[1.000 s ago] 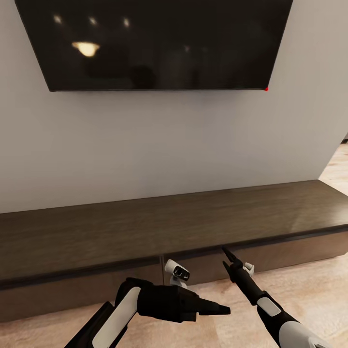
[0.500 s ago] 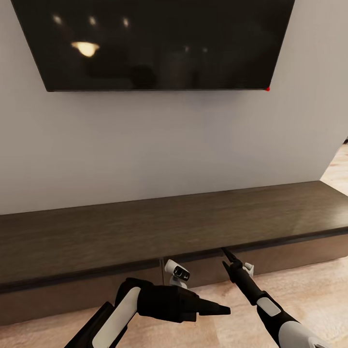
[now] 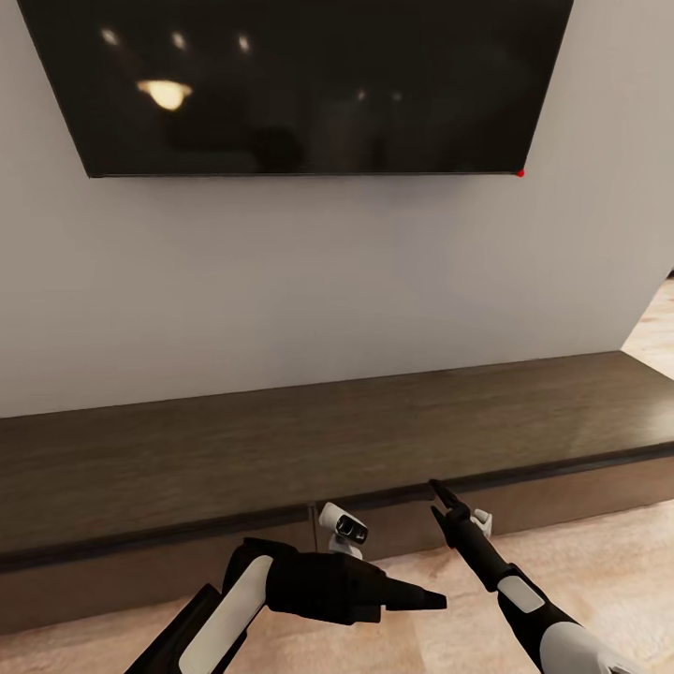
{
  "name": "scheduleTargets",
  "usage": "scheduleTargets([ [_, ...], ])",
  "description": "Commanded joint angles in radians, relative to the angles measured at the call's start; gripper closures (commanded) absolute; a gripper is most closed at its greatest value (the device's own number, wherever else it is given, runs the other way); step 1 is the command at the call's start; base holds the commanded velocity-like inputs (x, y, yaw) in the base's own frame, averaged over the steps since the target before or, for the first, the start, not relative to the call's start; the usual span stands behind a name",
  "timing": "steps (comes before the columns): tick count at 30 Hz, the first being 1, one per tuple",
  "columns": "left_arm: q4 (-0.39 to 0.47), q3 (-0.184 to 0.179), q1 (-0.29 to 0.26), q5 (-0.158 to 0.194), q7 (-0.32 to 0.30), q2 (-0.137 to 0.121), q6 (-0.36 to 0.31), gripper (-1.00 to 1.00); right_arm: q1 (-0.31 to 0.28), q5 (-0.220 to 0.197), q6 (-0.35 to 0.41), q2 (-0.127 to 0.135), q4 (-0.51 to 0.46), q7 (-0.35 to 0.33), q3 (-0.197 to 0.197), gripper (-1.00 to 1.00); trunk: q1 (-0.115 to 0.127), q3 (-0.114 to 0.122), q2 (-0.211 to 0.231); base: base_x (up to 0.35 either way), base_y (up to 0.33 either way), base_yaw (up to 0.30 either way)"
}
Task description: Place each of the two pumpkins and all three candles from the living room inside a cabinet in the living room (use any cabinet), then make sure every cabinet is closed, and position the cauldron so it is next to a table in the living room.
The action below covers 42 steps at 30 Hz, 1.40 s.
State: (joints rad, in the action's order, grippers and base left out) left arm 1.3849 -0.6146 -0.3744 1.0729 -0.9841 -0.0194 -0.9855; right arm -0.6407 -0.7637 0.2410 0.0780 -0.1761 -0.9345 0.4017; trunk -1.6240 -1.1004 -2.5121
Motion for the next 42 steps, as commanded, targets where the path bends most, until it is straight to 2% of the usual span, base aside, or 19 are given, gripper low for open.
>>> scheduleTargets([
  [1, 0.000, -0.001, -0.001, 0.004, -0.001, -0.001, -0.004, -1.00, 0.000, -0.010, 0.010, 0.001, 0.001, -0.001, -0.001, -1.00, 0.000, -0.001, 0.000, 0.032, 0.000, 0.000],
  [20, 0.000, -0.002, -0.001, 0.002, -0.001, -0.001, -0.004, -1.00, 0.000, -0.011, 0.011, 0.002, 0.001, 0.006, -0.001, -1.00, 0.000, -0.001, 0.000, 0.003, 0.000, 0.000],
  [21, 0.000, -0.002, -0.001, 0.002, -0.001, -0.001, -0.004, -1.00, 0.000, -0.011, 0.011, 0.002, 0.001, 0.006, -0.001, 1.00, 0.000, -0.001, 0.000, 0.000, 0.000, 0.000],
  [42, -0.001, -0.002, -0.001, 0.002, -0.001, -0.001, -0.004, -1.00, 0.000, -0.011, 0.012, 0.001, 0.001, 0.008, -0.001, 1.00, 0.000, -0.001, 0.000, 0.000, 0.000, 0.000],
])
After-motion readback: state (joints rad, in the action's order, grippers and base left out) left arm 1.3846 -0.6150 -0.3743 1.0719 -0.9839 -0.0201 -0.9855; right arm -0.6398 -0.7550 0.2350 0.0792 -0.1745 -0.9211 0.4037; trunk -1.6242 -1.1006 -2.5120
